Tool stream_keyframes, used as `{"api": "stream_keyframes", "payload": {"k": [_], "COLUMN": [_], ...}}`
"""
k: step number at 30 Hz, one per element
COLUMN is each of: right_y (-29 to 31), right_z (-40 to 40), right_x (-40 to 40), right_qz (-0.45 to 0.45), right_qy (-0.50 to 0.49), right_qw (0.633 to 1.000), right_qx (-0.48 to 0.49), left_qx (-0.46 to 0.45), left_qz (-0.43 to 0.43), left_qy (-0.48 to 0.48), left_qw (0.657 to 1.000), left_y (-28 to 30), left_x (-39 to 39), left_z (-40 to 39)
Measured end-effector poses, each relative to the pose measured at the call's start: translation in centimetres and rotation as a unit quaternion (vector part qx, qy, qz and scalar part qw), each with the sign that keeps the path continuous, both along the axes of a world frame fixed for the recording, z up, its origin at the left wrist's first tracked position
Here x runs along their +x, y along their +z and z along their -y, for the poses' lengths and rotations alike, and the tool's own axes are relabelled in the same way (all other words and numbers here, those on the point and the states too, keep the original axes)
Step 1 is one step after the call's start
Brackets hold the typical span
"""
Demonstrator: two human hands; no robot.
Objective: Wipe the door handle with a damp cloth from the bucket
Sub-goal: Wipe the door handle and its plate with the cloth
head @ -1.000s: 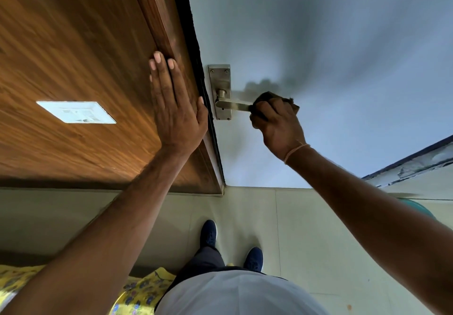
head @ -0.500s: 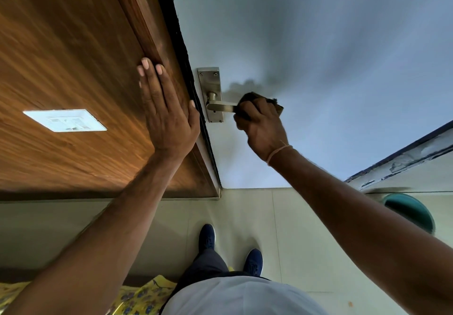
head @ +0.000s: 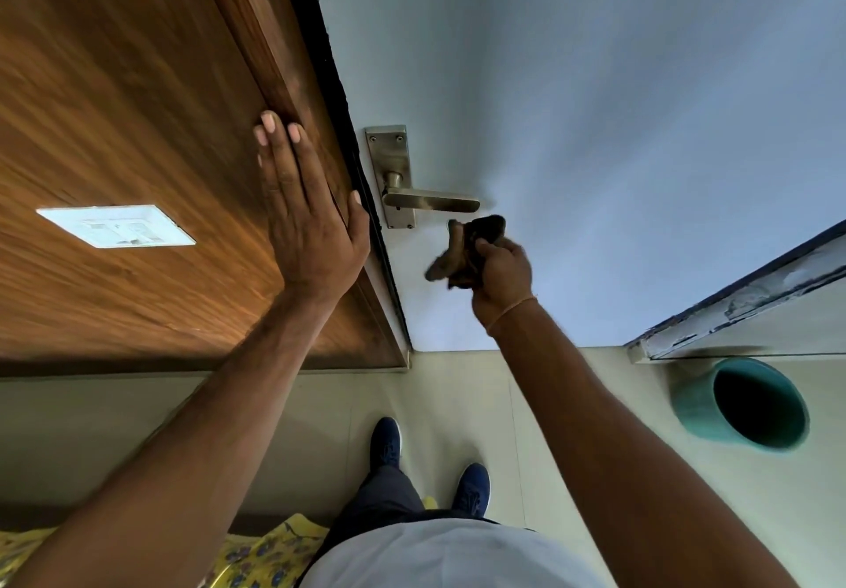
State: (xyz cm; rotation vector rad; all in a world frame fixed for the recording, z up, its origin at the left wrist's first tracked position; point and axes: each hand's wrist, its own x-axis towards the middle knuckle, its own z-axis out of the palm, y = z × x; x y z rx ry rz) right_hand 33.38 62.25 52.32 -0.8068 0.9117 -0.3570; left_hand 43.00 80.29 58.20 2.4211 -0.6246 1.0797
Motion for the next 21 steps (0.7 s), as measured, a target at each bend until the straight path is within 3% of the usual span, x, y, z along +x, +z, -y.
{"api": "stream_keyframes", "payload": {"k": [3, 7, 10, 17, 21], "right_y": [1.2, 3.6, 4.0, 2.7, 3.4], "right_z": [-2.6, -5.1, -6.3, -1.3, -3.9], "right_x": [1.5, 4.3, 5.7, 4.4, 5.4], "right_qz": [0.092, 0.149, 0.178, 0.204, 0.209], "right_qy": [-0.002, 0.028, 0.058, -0.016, -0.005], "right_qw": [0.973, 0.938, 0.922, 0.915, 0.900], "right_qx": [0.213, 0.310, 0.340, 0.349, 0.381], "left_qx": [0.006, 0.003, -0.013, -0.032, -0.041], "left_qz": [-0.003, -0.006, -0.016, -0.022, -0.026], "left_qy": [-0.005, -0.032, -0.059, -0.074, -0.080], "left_qw": [1.000, 0.999, 0.998, 0.996, 0.996], "left_y": [-0.1, 0.0, 0.0, 0.0, 0.0], "left_x": [0.1, 0.2, 0.3, 0.2, 0.3], "left_z": [-0.3, -0.8, -1.1, -0.9, -0.6]}}
